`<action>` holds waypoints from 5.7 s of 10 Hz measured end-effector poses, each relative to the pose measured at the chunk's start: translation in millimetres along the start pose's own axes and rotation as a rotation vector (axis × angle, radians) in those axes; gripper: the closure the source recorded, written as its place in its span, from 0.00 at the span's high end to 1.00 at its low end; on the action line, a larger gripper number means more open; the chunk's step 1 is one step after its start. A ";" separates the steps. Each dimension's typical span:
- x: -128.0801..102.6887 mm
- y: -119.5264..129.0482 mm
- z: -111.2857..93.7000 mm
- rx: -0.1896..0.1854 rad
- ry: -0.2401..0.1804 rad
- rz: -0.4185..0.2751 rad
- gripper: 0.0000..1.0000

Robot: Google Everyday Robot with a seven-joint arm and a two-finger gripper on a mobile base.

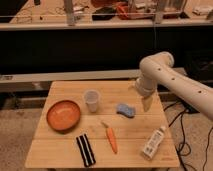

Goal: Move the arm in a circular motion

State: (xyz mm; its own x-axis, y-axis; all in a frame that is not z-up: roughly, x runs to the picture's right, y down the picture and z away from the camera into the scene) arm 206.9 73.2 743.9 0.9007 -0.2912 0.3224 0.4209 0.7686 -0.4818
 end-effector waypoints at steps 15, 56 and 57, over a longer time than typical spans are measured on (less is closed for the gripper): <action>-102.1 80.9 -6.2 -0.063 0.012 0.064 0.80; -178.3 -72.5 4.1 0.007 0.105 -0.148 0.80; -159.1 -90.5 7.5 0.008 0.114 -0.154 0.80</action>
State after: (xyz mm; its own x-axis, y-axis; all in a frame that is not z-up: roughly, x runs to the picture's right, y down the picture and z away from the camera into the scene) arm 24.6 54.2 742.3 0.8320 -0.4682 0.2976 0.5546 0.7143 -0.4268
